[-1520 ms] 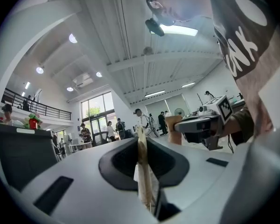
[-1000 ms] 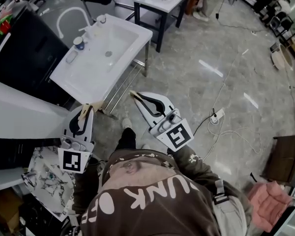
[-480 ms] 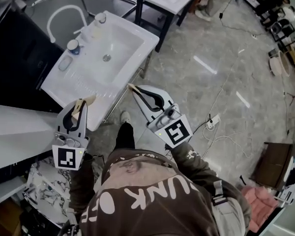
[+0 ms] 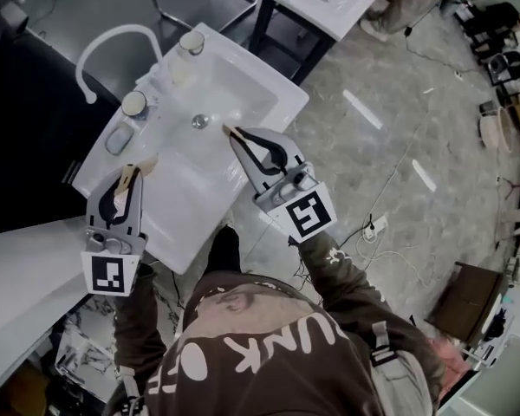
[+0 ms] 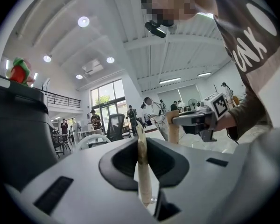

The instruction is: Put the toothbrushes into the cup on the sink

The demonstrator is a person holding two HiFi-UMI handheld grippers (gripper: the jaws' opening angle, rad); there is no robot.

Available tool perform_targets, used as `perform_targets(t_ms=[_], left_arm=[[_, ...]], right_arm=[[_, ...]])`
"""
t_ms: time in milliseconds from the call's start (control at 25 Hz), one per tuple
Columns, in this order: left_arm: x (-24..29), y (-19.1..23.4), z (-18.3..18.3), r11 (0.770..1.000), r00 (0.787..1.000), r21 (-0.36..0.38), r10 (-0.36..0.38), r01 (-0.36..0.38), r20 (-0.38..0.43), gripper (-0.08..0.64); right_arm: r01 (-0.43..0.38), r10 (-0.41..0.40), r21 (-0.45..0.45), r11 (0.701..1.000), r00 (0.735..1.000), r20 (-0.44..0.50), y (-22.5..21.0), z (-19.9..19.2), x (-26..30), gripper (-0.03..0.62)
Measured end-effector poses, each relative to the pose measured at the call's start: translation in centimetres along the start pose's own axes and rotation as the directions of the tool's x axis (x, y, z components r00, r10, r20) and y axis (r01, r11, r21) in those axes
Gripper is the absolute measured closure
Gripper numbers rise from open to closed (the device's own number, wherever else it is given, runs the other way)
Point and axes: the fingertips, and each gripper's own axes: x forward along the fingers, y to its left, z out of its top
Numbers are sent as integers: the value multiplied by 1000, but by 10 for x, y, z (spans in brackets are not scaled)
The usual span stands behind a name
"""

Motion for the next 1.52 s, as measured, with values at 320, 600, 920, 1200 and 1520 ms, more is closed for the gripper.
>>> perform_targets(t_ms=[320, 600, 920, 1200, 1520], left_arm=[[40, 49, -36, 999, 999, -29, 28, -29, -32, 517], [62, 75, -57, 998, 998, -46, 39, -42, -54, 518], [69, 94, -72, 997, 996, -56, 57, -61, -72, 518], [71, 102, -80, 996, 995, -64, 64, -70, -81, 518], [74, 109, -90, 995, 994, -70, 66, -73, -89, 517]], right_arm=[[28, -28, -19, 999, 1000, 5, -76, -41, 104, 561], [60, -60, -46, 997, 998, 10, -132, -76, 195, 561], [42, -42, -17, 999, 998, -36, -158, -129, 253, 561], [48, -48, 16, 999, 999, -18, -163, -143, 273, 561], [64, -61, 25, 998, 990, -125, -167, -196, 280, 560]])
